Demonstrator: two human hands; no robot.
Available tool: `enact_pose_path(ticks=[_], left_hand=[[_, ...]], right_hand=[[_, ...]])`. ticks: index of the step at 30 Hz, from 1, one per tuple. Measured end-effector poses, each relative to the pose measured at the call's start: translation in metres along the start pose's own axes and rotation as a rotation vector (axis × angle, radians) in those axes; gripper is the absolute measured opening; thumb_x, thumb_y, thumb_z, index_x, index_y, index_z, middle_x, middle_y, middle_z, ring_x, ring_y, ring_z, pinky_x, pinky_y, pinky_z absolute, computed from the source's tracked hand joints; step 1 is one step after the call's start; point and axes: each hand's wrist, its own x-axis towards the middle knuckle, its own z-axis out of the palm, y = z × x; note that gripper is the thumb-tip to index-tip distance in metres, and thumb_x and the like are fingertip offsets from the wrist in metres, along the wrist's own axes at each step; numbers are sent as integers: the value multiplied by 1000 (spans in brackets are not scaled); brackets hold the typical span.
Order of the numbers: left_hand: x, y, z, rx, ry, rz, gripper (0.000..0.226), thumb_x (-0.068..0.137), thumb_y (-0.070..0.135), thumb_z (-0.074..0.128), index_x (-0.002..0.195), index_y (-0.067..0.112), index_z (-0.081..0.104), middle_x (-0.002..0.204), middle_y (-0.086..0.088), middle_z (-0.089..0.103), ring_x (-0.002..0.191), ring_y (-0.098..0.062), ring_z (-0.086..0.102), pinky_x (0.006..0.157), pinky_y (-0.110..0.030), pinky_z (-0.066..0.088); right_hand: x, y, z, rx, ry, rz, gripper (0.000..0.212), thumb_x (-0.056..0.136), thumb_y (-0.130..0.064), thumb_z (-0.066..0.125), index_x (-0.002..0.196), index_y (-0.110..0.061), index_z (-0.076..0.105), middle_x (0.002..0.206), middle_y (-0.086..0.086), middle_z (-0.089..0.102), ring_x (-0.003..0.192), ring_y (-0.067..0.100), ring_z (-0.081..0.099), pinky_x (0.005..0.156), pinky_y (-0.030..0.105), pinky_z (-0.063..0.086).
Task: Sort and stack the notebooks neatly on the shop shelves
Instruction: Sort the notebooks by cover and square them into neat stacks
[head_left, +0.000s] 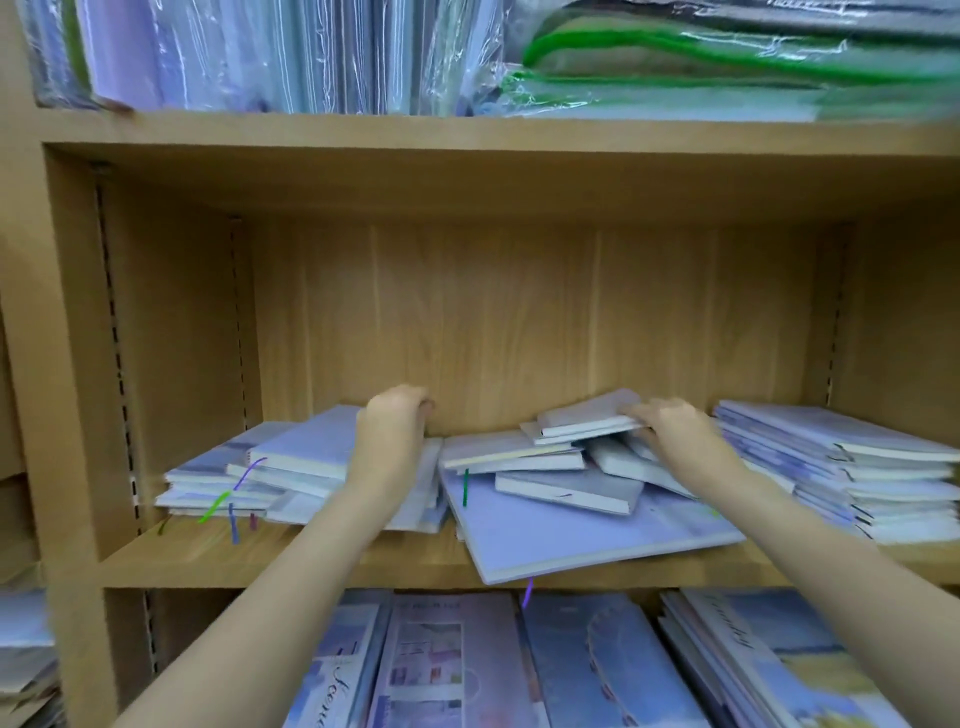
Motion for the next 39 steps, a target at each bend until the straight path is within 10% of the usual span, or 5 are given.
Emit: enact_pose_path(ticks=[8,20,26,32,39], left_hand=[[-11,-11,26,203,-571,119,46,89,6,50,134,18,46,131,-9,48,121,-28,47,96,-32,38],[31,9,-27,207,-65,231,44,77,11,33,111,7,59,106,-16,60,101,-32,56,81,-42,44],[57,11,-102,223,243,279,35,82,-5,46,110,4,63,95,-18,66,87,-39,60,72,-43,45],[27,67,-57,123,158,556,37,71,0,44,97,8,69,86,-7,70,72,-27,65,54,-32,52],[0,166,19,-59,47,789,42,66,6,39,95,9,69,95,-3,71,85,-19,68,58,-23,53]], right_hand=[[14,-24,-14,-327,-78,50,27,90,-4,45,106,-19,58,101,3,64,104,24,55,100,37,34],[-5,-21,5,-364,21,195,36,95,-10,41,129,-19,43,93,4,61,90,27,63,59,30,34],[-3,-16,-2,277,-146,269,37,93,-19,53,130,-17,53,129,13,57,120,31,51,96,38,43],[-27,-48,-85,1675,-189,589,58,88,-58,45,124,-14,43,115,9,60,105,28,63,92,42,49],[-63,23,-104,1909,294,763,18,86,13,54,103,15,51,106,22,55,104,35,58,80,38,57]])
